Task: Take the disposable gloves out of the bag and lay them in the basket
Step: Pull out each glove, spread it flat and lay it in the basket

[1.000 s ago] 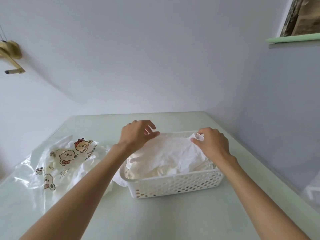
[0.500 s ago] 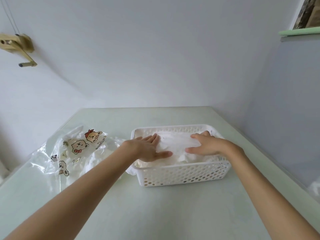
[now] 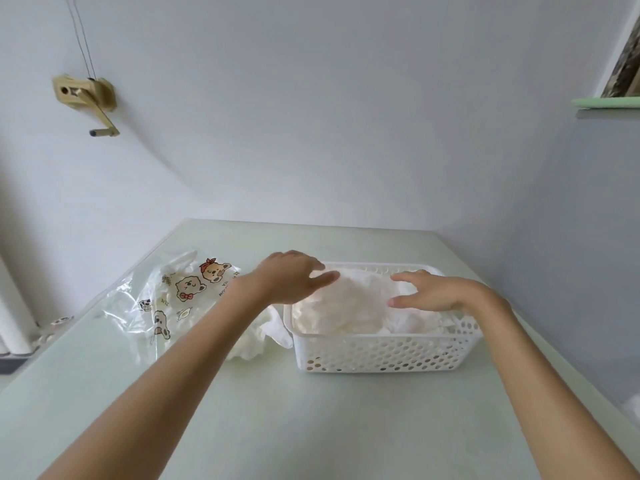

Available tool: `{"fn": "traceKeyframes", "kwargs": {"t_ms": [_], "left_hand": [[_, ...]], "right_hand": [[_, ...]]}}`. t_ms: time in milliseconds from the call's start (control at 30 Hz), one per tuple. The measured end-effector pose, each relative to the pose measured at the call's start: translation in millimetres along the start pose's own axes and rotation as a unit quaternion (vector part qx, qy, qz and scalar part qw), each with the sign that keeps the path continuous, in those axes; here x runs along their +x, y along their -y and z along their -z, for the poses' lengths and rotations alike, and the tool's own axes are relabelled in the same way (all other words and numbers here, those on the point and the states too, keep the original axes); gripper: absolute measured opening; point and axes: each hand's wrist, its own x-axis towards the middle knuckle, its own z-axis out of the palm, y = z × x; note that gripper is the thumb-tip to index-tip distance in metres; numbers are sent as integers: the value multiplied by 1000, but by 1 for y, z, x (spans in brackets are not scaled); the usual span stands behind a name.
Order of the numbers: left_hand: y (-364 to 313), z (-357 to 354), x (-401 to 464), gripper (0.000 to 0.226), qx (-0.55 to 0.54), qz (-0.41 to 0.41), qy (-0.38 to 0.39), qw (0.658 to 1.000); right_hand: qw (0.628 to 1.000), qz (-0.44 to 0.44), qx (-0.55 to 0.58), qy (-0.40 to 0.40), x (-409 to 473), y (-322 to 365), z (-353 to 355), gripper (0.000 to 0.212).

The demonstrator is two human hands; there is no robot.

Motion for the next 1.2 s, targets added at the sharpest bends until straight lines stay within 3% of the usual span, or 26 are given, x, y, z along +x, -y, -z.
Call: {"fn": "traceKeyframes", "kwargs": {"t_ms": [133,200,267,333,400,500,600,667,733,800,900,1000,1100,1200], "left_hand": [[52,12,-42,29,-79,56,-90,991],[76,8,-60,35,-101,109,-94,984],[90,1,-69,59,-125,146,-64,979],[97,-8,-71,82,-140,167,-19,976],[102,-19,-67,93,-130,186,12,974],[112,-33,-60,89,-150,241,-15,959],[122,-36,-61,76,-176,282,-42,942],[128,-33,-62,70,-187,284,-52,939],[133,-32,-63,67,-194,272,-63,940],[136,-32,-63,65,-200,258,-63,943],[135,-33,-64,63,-202,251,-59,945],[134,-32,-64,66,-197,243,-53,949],[134,-33,-62,69,-192,236,-44,952],[133,-33,-63,70,-191,236,-41,952]], "right_hand": [[993,60,46,-88,-17,31,-6,51],[980,120,102,-123,-24,59,-18,41],[959,185,120,-180,-25,91,-35,30],[942,232,69,-233,-19,126,-53,26],[937,243,-54,-245,-6,154,-69,32],[925,196,-245,-214,17,174,-83,32],[919,203,-277,-196,31,178,-84,17],[939,222,-165,-205,32,178,-74,12],[956,218,21,-195,28,180,-61,6],[946,212,162,-185,27,181,-52,5],[915,191,289,-209,29,179,-41,7],[917,182,309,-174,24,177,-30,10],[870,177,426,-175,18,175,-19,11],[803,202,550,-108,6,170,-9,19]]}}
